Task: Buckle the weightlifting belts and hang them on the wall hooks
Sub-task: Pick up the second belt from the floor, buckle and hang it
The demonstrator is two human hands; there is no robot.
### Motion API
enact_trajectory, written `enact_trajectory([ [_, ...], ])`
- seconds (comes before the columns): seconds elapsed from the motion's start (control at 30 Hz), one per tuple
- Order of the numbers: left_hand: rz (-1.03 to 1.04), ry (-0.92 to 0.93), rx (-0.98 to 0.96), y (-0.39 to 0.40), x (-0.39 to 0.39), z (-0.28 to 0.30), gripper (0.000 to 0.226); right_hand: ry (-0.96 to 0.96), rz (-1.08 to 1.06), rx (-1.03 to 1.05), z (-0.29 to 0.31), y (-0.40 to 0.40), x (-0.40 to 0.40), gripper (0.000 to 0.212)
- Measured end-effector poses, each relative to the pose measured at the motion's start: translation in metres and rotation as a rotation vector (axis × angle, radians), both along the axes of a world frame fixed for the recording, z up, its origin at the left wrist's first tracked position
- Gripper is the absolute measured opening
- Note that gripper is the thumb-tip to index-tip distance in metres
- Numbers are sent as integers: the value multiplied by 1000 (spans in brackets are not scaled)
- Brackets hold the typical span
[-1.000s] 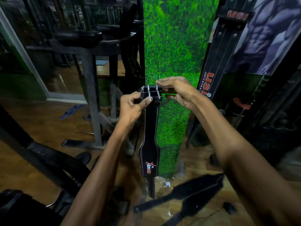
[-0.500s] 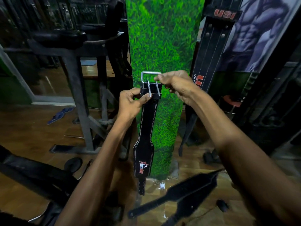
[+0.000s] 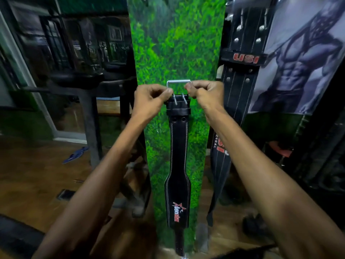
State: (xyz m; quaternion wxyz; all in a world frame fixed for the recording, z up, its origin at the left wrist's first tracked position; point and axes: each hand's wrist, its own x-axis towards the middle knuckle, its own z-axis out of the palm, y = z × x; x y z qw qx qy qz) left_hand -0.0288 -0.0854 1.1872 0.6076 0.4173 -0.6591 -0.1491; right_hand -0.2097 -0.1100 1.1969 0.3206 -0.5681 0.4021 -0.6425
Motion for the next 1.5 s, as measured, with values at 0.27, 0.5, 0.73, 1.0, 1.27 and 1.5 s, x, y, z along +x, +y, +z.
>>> enact_trajectory([
  [0.27, 105, 92, -56, -49, -60, 53, 23, 166, 25, -153, 56, -27, -58, 24],
  [0.5, 124, 226, -89, -75, -104, 98, 17, 258, 91, -207, 93, -43, -100, 54],
  [0.73, 214, 284, -183, -97, -135, 171, 19, 255, -218, -446, 151, -48, -111, 48],
  [1.0, 462, 227, -231, -111, -154, 220, 44, 192, -452, -391, 192, -53, -105, 32],
  [1.27, 503, 200, -183, -106, -148, 210, 32, 320, -552, -402, 178, -49, -99, 30],
  [1.5, 492, 200, -169, -102, -148, 218, 37, 345, -583, -427, 190, -47, -96, 16],
])
